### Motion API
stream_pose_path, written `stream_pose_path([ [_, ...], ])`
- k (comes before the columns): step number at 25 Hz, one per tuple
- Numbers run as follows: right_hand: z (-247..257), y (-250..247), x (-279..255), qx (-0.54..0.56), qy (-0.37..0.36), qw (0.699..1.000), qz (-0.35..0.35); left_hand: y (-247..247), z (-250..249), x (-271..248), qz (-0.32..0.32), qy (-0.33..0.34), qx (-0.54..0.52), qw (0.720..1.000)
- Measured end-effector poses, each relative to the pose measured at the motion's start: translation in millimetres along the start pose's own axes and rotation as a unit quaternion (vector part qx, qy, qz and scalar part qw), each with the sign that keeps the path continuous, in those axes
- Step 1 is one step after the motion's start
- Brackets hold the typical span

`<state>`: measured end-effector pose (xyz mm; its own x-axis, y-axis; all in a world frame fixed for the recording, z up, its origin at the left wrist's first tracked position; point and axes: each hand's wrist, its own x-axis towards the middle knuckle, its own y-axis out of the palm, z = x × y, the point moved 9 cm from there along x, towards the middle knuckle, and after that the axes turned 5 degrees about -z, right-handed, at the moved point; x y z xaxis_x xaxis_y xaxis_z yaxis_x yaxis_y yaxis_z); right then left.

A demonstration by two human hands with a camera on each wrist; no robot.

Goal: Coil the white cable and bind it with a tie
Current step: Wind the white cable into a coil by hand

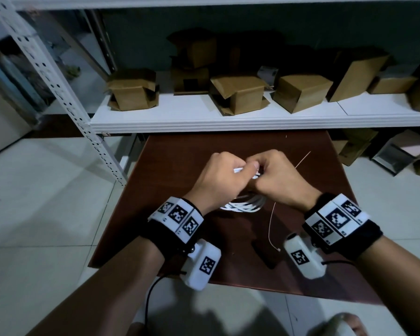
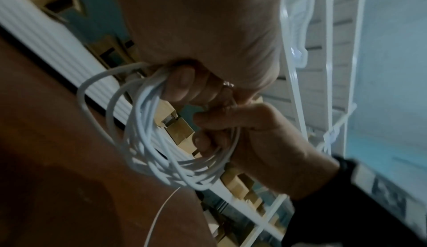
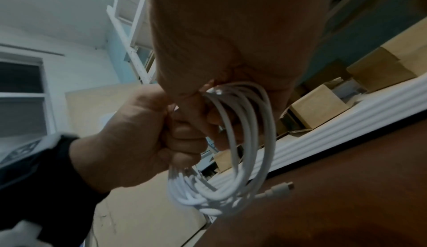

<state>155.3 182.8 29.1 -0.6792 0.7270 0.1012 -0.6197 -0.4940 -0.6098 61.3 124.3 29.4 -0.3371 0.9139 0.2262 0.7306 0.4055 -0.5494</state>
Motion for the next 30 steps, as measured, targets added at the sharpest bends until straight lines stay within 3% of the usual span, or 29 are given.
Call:
stream_pose_path([
  [3, -10.5, 7.5, -5.2, 0.037, 0.072, 0.996, -0.022, 9.2, 6.4, -4.5, -0.013, -0.035, -0.015, 0.999],
  [5, -13.8, 4.0, -9.8, 0.100, 0.128, 0.984, -0.067, 13.1, 15.0, -4.4, -0.016, -0.096, -0.153, 0.983],
  [8, -9.6, -8.7, -8.1, 0.233, 0.155, 0.953, -0.116, 16.5, 17.4, -2.3, 0.025, -0.159, -0.317, 0.935],
  [15, -11.7, -18.6, -12.0, 0.389, 0.191, 0.881, -0.188, 13.9, 10.2, -4.7, 0.051, -0.129, -0.436, 0.889],
  [20, -14.6, -27.7, -12.6, 0.408, 0.206, 0.863, -0.216, 10.7, 10.8, -1.1, 0.056, -0.117, -0.436, 0.890],
  [26, -24.9, -23.2, -16.3, 0.436, 0.240, 0.834, -0.237, 11.4, 4.3, -5.8, 0.077, -0.085, -0.381, 0.918],
  [30, -27.5, -28.8, -14.3, 0.466, 0.237, 0.816, -0.248, 7.0, 6.6, -2.1, 0.052, -0.087, -0.395, 0.913],
])
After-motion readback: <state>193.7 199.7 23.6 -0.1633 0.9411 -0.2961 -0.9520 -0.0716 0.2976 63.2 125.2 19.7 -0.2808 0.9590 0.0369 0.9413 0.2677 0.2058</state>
